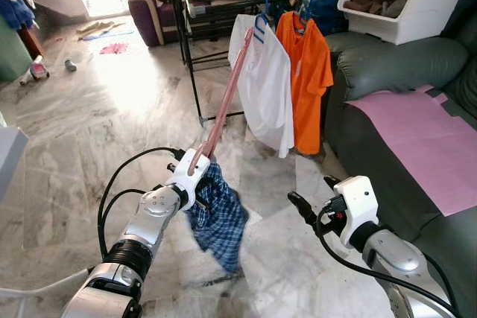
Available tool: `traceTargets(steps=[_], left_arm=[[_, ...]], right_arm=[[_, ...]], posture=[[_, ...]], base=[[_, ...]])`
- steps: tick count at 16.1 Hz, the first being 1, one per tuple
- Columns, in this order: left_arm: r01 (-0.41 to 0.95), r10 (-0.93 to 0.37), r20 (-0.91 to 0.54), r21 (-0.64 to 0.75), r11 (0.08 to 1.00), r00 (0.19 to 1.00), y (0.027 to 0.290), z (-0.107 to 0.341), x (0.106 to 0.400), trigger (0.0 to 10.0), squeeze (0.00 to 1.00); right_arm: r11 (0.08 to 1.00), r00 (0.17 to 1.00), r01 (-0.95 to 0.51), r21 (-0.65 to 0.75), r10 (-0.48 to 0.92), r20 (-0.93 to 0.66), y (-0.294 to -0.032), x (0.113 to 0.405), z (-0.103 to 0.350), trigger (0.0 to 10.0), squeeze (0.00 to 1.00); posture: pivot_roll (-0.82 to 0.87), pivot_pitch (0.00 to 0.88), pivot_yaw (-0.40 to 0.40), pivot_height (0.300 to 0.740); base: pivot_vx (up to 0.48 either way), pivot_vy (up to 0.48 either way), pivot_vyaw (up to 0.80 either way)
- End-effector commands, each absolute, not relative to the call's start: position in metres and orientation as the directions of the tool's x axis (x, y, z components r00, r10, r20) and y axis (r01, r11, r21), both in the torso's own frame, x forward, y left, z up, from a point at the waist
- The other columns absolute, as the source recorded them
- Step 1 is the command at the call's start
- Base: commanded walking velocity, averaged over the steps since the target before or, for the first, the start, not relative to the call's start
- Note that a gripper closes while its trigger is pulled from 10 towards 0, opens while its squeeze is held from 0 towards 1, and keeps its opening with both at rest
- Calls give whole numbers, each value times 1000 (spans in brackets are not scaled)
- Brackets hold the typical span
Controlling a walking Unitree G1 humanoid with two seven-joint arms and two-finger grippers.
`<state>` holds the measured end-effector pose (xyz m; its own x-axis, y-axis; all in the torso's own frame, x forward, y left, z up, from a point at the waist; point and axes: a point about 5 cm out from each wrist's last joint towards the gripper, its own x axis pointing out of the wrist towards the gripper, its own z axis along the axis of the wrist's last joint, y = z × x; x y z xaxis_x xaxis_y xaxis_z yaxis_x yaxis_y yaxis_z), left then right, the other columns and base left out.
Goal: Hang hanger
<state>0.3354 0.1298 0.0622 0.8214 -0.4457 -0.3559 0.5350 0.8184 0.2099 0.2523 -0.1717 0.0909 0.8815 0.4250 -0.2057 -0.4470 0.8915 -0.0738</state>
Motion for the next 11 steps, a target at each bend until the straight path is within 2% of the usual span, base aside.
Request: traceTargets(steps=[1,11], left_arm=[[537,-458,-328,214,816,826,130,69,339,10000,0],[546,-464,-338,212,810,819,130,68,339,10000,0]], right_arm=[[887,881,-454,-85,432,-192,-170,253,94,10000,416],[877,875,-469,-104,446,-188,-168,256,96,10000,388]], posture=[[-88,15,70,740],[-90,9,65,740]], base=[[281,0,0],[322,0,0]])
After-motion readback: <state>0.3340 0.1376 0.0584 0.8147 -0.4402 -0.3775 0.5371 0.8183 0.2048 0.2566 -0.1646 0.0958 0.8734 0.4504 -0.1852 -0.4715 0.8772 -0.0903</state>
